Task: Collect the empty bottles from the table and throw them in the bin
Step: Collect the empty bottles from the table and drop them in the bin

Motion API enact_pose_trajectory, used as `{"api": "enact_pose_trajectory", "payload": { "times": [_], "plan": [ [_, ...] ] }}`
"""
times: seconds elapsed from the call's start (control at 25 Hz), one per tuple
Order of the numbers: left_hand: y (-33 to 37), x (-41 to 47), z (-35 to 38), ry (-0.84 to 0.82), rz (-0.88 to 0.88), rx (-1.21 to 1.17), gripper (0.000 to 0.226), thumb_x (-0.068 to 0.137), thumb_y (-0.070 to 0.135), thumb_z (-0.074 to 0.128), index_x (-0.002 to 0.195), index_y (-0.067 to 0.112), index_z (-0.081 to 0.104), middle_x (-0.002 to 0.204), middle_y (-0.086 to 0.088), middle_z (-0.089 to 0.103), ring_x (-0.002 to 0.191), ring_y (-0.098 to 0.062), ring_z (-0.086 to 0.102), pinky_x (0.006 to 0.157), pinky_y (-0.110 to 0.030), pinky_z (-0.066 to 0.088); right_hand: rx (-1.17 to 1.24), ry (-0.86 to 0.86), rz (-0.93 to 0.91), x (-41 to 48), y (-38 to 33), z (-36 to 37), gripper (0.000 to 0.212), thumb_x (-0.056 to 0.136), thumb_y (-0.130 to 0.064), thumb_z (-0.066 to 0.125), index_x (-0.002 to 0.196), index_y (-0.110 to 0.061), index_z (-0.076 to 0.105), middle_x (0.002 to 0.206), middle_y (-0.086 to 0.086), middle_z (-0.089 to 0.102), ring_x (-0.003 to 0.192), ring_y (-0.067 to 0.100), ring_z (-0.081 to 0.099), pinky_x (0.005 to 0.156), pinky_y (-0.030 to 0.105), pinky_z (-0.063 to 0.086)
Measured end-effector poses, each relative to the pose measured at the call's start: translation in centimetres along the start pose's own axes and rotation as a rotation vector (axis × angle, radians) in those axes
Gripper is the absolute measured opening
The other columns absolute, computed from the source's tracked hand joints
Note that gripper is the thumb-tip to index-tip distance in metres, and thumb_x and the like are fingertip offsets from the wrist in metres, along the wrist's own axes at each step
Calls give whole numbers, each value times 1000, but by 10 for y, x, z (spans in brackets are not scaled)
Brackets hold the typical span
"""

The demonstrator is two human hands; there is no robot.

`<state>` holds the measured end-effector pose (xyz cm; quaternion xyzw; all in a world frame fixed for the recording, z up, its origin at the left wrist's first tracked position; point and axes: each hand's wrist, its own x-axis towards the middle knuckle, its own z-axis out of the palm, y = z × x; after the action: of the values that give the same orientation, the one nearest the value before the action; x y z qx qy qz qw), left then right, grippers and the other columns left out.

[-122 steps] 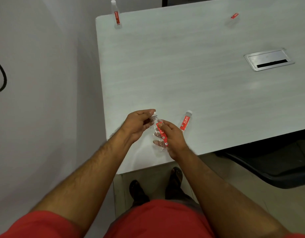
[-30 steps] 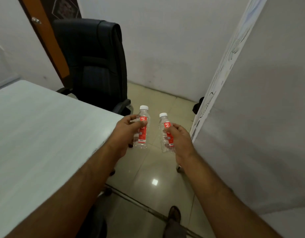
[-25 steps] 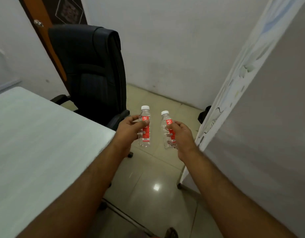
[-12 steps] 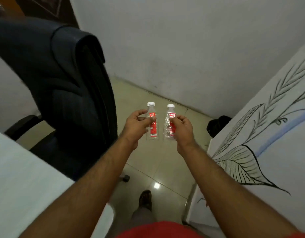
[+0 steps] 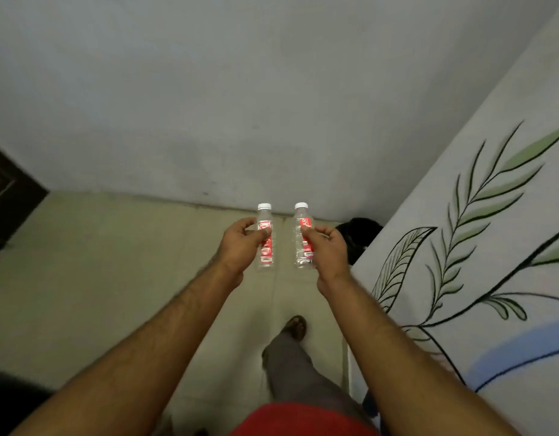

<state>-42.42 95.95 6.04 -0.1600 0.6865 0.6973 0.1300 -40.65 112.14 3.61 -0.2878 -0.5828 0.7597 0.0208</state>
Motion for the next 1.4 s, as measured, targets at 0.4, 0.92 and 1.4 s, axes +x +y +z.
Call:
{"api": "enact_pose_trajectory", "payload": {
  "times": [0.4,0.92,1.4],
  "plan": [
    [84,259,194,-353,-170,284,42,77,14,75,116,18,59,108,-16,70,93,-30,69,88,-51,57,20,296,110,248,-68,-36,21,86,-18,74,100,-5,68,90,13,72,78,29,68,70,37,56],
    [-1,557,425,-975,-319,789,13,96,20,60,90,10,64,84,-11,65,71,-20,62,61,-27,50,459,936,365,538,-15,-90,27,86,-25,76,100,-4,68,83,13,68,63,21,63,52,25,47],
    [-316,690,556,-1075,-164,1289,66,91,63,45,113,5,67,110,-18,71,104,-37,67,93,-46,54,651,1126,459,709,225,-206,31,80,-45,72,85,-15,71,100,12,72,104,36,70,88,45,56]
  ]
}}
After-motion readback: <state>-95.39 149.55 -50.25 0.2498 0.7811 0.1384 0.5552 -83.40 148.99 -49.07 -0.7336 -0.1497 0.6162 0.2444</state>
